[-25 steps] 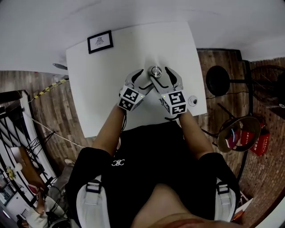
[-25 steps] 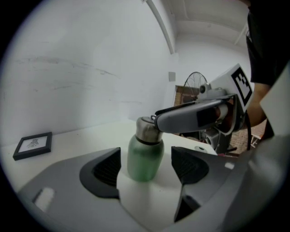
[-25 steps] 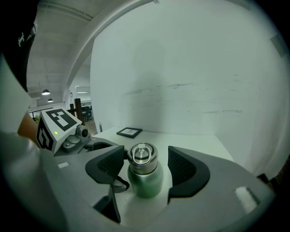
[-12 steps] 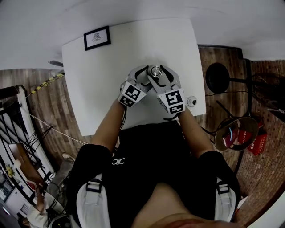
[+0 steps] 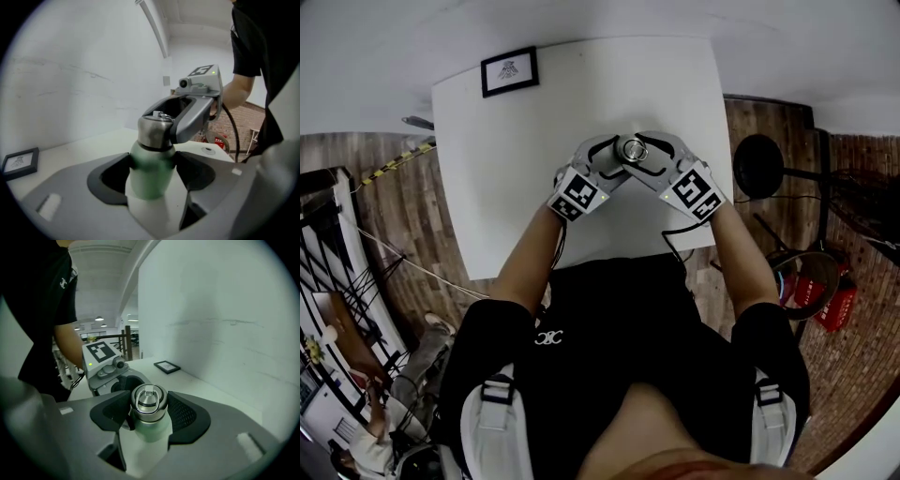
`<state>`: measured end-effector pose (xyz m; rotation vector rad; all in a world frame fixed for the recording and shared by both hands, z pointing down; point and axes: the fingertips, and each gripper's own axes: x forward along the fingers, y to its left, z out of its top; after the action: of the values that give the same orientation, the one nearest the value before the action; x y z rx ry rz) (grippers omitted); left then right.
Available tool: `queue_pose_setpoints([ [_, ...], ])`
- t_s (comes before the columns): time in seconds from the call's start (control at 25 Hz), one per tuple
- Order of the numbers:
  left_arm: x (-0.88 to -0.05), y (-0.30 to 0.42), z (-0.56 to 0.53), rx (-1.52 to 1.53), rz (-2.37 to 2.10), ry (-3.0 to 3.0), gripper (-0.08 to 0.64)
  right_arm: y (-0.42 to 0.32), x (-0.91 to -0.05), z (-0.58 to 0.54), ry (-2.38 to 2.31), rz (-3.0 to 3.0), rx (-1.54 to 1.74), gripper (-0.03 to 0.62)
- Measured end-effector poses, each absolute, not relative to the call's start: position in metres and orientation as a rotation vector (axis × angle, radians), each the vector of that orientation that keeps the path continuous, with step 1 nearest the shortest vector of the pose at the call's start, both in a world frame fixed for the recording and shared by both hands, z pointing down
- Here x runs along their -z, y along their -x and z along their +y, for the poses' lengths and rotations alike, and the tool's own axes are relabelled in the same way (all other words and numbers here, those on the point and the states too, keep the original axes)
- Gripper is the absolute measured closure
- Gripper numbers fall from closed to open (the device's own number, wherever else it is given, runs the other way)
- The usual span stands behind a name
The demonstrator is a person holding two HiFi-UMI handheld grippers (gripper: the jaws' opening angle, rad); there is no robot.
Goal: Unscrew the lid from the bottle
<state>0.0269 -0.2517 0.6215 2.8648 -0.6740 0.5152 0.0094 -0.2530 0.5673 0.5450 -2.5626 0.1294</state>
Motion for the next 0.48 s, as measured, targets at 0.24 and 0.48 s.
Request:
queue_pose_setpoints([
  [0.24,-0.618,-0.034,-0.25,-0.503,-0.65,-2.878,0.196,-0.02,-0.576,-0.243,-0.019,-2.442,0.008,0.345],
  [0.48,-0.617,-0.036,-0.252,-0.491,-0.639,-2.88,0.196,-0.024,-0.574,-0.244,0.054,-2.353,0.03,0.342],
])
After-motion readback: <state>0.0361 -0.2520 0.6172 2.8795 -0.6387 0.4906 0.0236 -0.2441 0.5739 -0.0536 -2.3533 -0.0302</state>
